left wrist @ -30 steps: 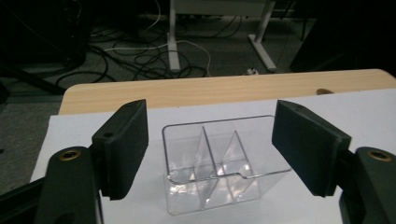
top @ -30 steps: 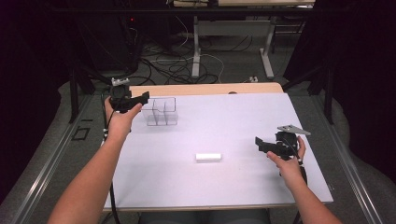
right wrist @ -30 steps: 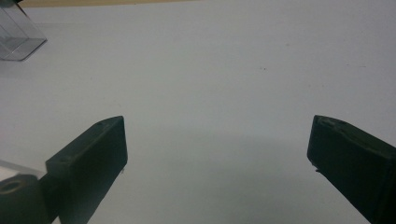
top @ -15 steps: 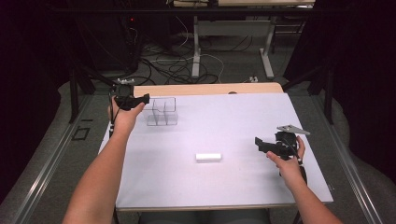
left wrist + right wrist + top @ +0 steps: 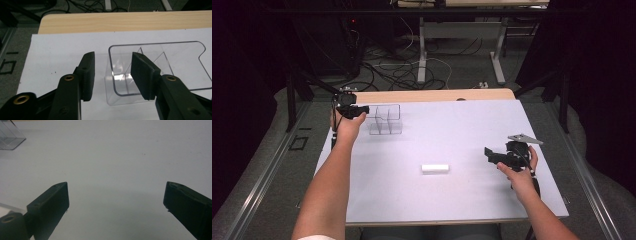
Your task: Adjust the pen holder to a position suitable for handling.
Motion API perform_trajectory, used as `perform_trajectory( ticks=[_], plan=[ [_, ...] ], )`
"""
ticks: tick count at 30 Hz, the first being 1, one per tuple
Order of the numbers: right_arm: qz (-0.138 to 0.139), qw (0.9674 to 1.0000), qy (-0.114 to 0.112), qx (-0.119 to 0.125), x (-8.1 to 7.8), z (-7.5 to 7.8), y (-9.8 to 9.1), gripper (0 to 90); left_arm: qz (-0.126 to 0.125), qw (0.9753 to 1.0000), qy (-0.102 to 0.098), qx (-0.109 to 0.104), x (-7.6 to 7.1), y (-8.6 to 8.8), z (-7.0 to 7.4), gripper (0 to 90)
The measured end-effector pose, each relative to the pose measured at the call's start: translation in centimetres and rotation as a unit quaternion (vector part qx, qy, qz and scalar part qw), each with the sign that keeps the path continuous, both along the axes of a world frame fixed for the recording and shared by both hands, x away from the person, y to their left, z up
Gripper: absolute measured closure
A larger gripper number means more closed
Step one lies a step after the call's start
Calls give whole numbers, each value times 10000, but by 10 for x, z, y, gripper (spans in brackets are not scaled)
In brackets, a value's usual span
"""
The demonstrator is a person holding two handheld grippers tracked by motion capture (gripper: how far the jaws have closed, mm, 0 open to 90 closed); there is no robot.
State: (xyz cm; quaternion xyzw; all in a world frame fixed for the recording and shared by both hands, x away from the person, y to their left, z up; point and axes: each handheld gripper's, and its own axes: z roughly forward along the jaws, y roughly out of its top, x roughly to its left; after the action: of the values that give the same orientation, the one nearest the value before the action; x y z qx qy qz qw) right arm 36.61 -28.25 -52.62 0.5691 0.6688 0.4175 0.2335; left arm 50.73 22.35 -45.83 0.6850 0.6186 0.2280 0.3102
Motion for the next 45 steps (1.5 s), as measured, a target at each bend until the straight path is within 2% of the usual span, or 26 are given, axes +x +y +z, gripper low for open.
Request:
perform_trajectory(
  ticks=[6, 14, 15, 17, 19, 21, 23, 24, 25, 28, 29, 30, 36, 40, 43, 45],
  plan=[
    [7, 10000, 21, 10, 0, 0, 0, 60, 69, 9998, 185, 61, 2, 2, -5, 591],
    [21, 10000, 22, -7, 0, -1, 0, 61, 82, 9994, 325, 101, 3, 5, -9, 623],
    [28, 10000, 18, 2, 1, -1, 0, 60, 76, 9991, 404, 76, 3, 5, -10, 648],
    [31, 10000, 22, 1, 0, -1, 0, 61, 52, 9993, 359, 8, 3, 5, -12, 657],
    [34, 10000, 28, 3, 0, -1, 0, 61, 45, 9994, 357, 7, 2, 3, -11, 741],
    [45, 10000, 27, -9, 0, -1, 0, 61, 21, 9994, 353, 42, 1, 1, -10, 768],
    [38, 10000, 27, 7, 0, -1, 0, 61, 46, 9992, 399, -20, 0, -1, -9, 860],
    [38, 10000, 27, 7, 0, -1, 0, 61, 91, 9991, 402, -63, -1, -3, -9, 860],
    [15, 10000, 37, 14, 0, -1, 0, 62, 121, 9992, 386, 29, -1, -4, -9, 873],
    [17, 10000, 33, 22, 0, -1, 0, 63, 269, 9984, 490, -92, -4, -5, -8, 889],
    [4, 10000, 46, 38, -1, -1, 0, 64, 287, 9984, 491, -60, -4, -6, -8, 892],
    [4, 10000, 46, 38, -1, -1, 0, 64, 265, 9986, 464, 30, -5, -6, -8, 892],
    [6, 10000, 54, 42, 0, -1, 0, 64, 391, 9987, 320, -5, -9, -9, -10, 895],
    [15, 10000, 48, 16, 1, -1, 0, 65, 478, 9980, 415, 36, -11, -9, -8, 896],
    [28, 10000, 65, 24, 1, -2, 0, 65, 606, 9969, 502, -35, -14, -8, -7, 897],
    [21, 10000, 82, 34, 1, -2, 1, 65, 565, 9970, 524, -17, -16, -5, -6, 897]
  ],
)
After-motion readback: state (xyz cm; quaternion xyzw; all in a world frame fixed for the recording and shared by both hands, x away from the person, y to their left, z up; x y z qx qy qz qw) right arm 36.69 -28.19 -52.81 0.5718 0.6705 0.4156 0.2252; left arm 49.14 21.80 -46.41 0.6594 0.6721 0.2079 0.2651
